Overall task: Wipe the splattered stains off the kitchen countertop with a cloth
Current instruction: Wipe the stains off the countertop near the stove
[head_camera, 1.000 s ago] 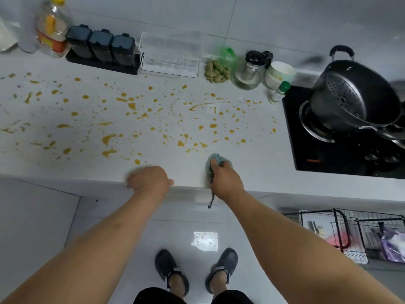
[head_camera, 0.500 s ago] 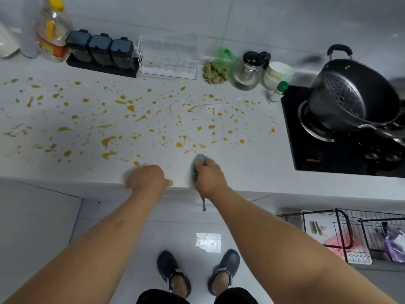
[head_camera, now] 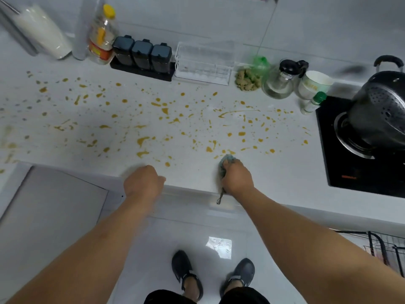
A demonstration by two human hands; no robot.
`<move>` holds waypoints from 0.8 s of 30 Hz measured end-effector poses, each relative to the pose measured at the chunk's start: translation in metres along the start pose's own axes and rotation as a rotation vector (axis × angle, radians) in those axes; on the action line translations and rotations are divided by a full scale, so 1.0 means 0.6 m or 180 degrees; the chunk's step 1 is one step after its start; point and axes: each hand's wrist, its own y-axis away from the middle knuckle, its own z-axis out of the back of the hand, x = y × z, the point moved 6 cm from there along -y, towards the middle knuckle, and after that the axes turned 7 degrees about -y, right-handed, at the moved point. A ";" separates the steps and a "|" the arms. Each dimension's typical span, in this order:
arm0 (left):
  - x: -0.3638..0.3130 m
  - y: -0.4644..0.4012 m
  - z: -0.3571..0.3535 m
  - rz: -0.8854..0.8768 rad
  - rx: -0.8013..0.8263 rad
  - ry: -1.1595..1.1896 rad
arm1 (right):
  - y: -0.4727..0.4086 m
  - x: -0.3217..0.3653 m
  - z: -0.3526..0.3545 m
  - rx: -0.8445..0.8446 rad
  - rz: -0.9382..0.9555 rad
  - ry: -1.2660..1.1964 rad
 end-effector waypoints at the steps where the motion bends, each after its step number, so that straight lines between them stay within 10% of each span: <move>1: 0.013 0.000 0.002 0.0059 -0.0080 -0.0020 | 0.005 0.030 -0.017 0.0097 0.0170 -0.0019; 14: 0.086 -0.031 -0.031 -0.0129 -0.0206 -0.0319 | -0.015 0.340 -0.119 0.0252 0.0946 -0.0485; 24: 0.034 -0.029 -0.041 0.0412 0.0481 -0.0134 | -0.016 0.174 -0.080 0.0103 0.0746 -0.0329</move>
